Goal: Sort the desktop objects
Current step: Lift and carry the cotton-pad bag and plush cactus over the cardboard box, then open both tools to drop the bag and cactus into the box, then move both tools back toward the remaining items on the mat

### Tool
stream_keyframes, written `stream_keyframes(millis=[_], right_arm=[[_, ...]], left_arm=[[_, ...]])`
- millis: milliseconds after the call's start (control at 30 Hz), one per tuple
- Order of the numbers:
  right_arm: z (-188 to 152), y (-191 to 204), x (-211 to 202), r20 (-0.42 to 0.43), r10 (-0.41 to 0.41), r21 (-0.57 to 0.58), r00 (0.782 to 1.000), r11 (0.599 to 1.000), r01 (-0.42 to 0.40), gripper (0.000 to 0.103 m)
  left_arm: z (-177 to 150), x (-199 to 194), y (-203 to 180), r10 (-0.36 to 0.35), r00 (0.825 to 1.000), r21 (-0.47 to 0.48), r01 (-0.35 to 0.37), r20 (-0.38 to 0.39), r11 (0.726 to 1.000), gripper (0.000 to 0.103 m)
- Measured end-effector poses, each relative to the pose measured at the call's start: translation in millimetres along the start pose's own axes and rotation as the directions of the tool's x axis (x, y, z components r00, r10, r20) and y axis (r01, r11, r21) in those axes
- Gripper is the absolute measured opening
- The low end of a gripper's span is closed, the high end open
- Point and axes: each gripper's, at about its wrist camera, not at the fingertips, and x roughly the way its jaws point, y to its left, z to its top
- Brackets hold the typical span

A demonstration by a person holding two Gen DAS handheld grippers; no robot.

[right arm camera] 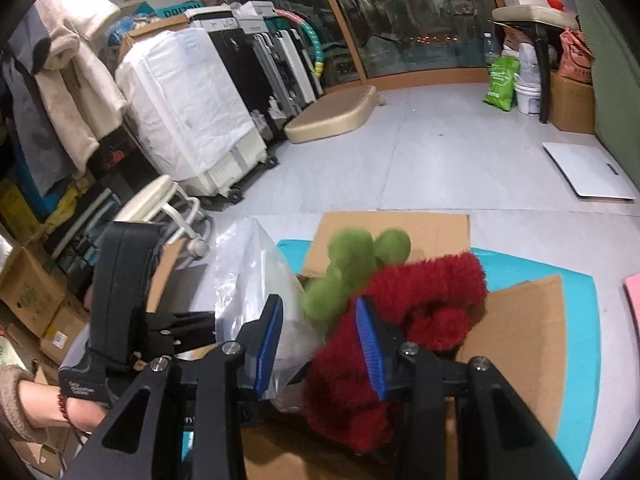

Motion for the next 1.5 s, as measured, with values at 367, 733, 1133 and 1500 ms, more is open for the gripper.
stream_keyframes(millis=[367, 733, 1133, 1500], right_arm=[[-18.9, 11.1, -12.3, -0.025, -0.195, -0.060, 0.980, 0.979, 0.193, 0.079], [-22.1, 15.9, -32.0, -0.036, -0.267, -0.061, 0.963, 0.962, 0.265, 0.089], [-39.9, 35.1, -61.7, -0.045, -0.313, -0.075, 0.949, 0.948, 0.310, 0.092], [-68.3, 69.1, -104.4, -0.042, -0.332, -0.120, 0.942, 0.938, 0.325, 0.094]], left_arm=[[-12.3, -8.0, -34.7, 0.166, 0.986, 0.180, -0.168, 0.026, 0.969, 0.089], [-20.6, -40.6, -38.9, 0.198, 0.975, 0.174, -0.212, 0.097, 0.962, 0.097], [-50.8, -78.6, -44.5, 0.213, 0.973, 0.178, -0.225, 0.084, 0.958, 0.103], [-85.5, -131.3, -49.2, 0.235, 0.964, 0.157, -0.252, 0.122, 0.955, 0.103]])
